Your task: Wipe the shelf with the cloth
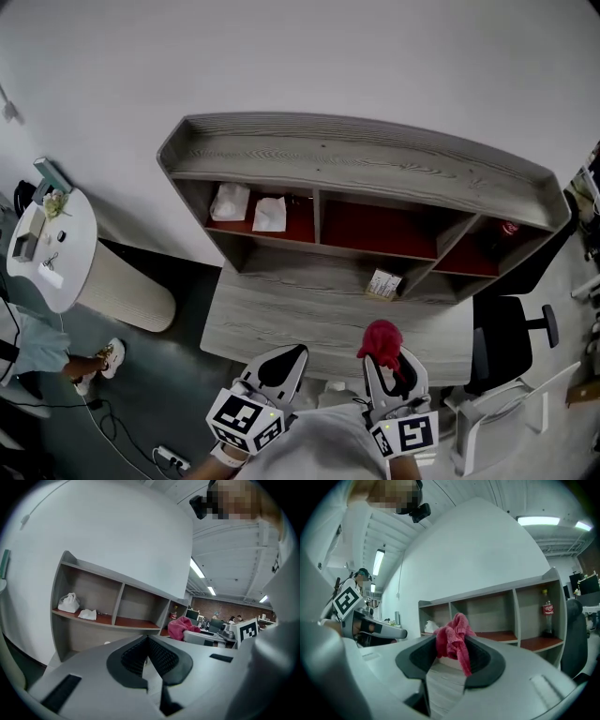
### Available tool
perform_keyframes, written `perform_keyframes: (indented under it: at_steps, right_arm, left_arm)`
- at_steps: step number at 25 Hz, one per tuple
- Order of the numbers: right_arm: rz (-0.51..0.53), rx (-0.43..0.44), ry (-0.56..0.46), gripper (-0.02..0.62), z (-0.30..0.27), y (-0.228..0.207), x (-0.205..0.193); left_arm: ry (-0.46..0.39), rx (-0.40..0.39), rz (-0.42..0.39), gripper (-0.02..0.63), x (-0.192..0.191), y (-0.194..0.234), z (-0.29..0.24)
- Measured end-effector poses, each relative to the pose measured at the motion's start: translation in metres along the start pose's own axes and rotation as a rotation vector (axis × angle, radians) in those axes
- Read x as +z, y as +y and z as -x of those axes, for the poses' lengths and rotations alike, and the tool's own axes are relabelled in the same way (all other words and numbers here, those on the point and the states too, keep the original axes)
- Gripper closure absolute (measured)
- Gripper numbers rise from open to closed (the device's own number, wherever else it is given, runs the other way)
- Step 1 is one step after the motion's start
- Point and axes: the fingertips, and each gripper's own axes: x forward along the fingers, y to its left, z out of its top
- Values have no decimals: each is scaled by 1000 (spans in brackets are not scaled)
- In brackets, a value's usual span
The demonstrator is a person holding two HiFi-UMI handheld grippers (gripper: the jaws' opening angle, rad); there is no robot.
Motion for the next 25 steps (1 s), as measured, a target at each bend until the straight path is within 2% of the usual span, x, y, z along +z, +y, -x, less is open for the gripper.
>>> perform_keyframes:
  at_steps: [7, 13, 25]
  right_arm:
    - [-62, 47, 0, 419, -28, -43, 0]
    - [-87, 28, -11, 419, -48, -65, 3]
    - [7, 113, -12, 419, -94, -58, 22]
  left_arm:
    - [-18, 73, -1, 600, 14, 13, -47]
    - [-37, 106, 24, 600, 21, 17, -59]
    - [-75, 104, 14, 600, 35, 25, -79]
